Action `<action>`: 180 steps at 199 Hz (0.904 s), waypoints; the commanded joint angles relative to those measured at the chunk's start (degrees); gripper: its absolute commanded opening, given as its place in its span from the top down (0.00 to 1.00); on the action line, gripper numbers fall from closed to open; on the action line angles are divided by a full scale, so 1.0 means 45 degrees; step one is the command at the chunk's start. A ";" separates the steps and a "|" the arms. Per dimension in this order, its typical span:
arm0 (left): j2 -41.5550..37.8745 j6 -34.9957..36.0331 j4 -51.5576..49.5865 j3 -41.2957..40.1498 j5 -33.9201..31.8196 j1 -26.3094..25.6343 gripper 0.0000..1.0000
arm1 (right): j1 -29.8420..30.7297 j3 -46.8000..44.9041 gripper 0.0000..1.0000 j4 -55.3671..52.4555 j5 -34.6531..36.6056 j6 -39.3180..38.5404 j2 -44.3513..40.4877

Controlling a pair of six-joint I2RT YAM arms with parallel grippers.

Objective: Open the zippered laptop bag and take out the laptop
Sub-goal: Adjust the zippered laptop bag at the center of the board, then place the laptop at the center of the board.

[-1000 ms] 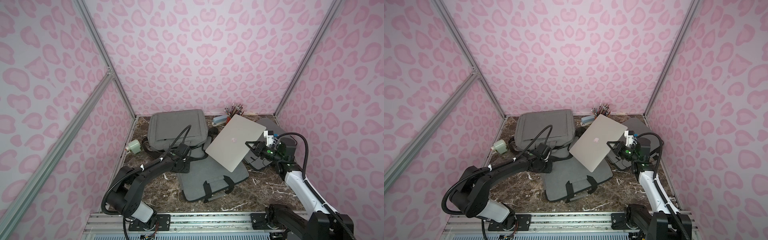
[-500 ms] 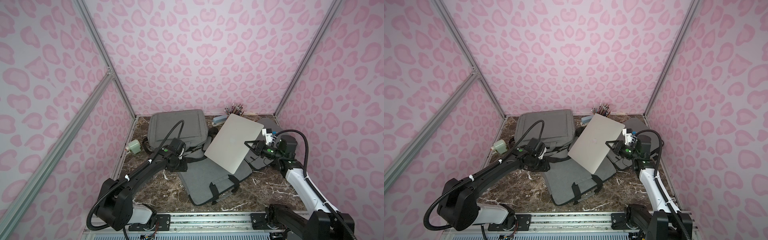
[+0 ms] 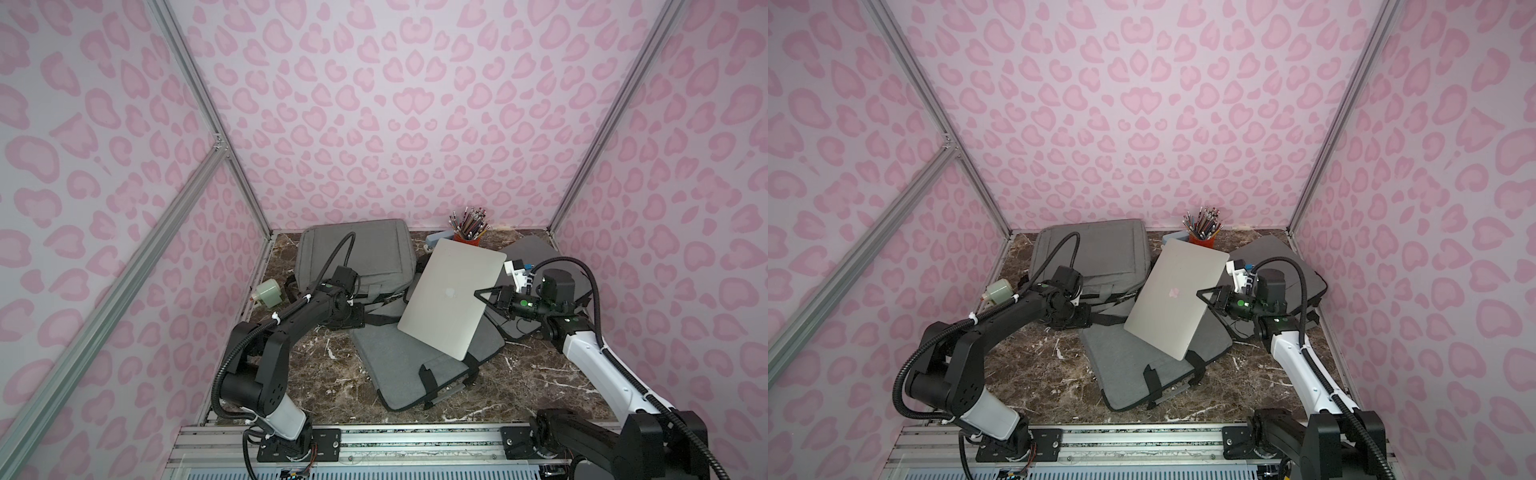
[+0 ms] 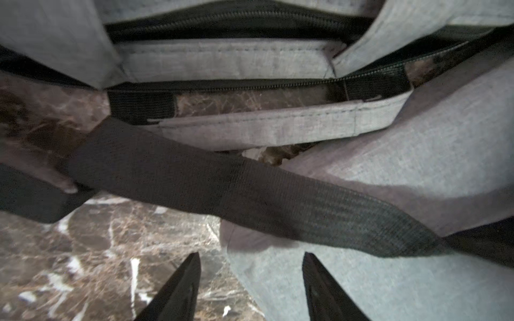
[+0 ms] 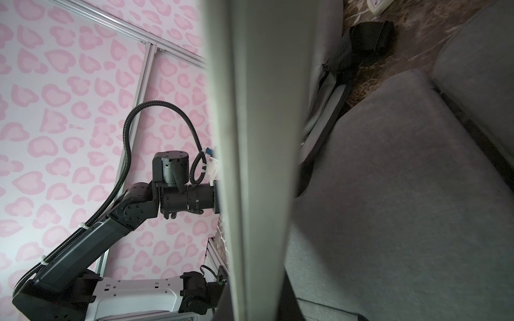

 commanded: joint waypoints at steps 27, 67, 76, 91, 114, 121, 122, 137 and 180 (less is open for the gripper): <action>0.0179 -0.0125 0.0607 -0.0971 0.1938 -0.0045 0.41 | 0.0401 0.0258 1.00 0.1560 -0.0637 0.0078 0.0188; -0.0471 -0.0602 0.0417 -0.1574 0.3067 -0.0771 0.44 | 0.0617 0.0372 1.00 0.1355 -0.0705 -0.0160 0.0520; -0.0652 -0.0712 0.0360 -0.1633 0.3206 -0.0985 0.44 | 0.0659 0.0437 1.00 0.1215 -0.0715 -0.0286 0.0590; -0.0871 -0.0745 0.0026 -0.1579 0.3196 -0.1162 0.44 | 0.0756 0.0498 1.00 0.1217 -0.0826 -0.0323 0.0631; -0.1099 -0.0469 -0.0877 -0.1201 0.1755 -0.1126 0.42 | 0.1065 0.0519 1.00 0.1218 -0.0947 -0.0373 0.0706; -0.1128 -0.0372 -0.1103 -0.0995 0.1543 -0.1105 0.41 | 0.1186 0.0517 1.00 0.1256 -0.0999 -0.0358 0.0726; -0.1131 -0.0363 -0.1125 -0.0953 0.1537 -0.1095 0.41 | 0.1196 0.0508 1.00 0.1271 -0.0998 -0.0357 0.0727; -0.1289 -0.0213 -0.1422 -0.0433 0.1312 -0.1070 0.38 | 0.1408 0.0426 1.00 0.1380 -0.1208 -0.0375 0.0823; -0.1810 0.0200 -0.2430 0.1068 0.0249 0.0597 0.31 | 0.2141 0.0243 1.00 0.1702 -0.1195 -0.0013 0.1162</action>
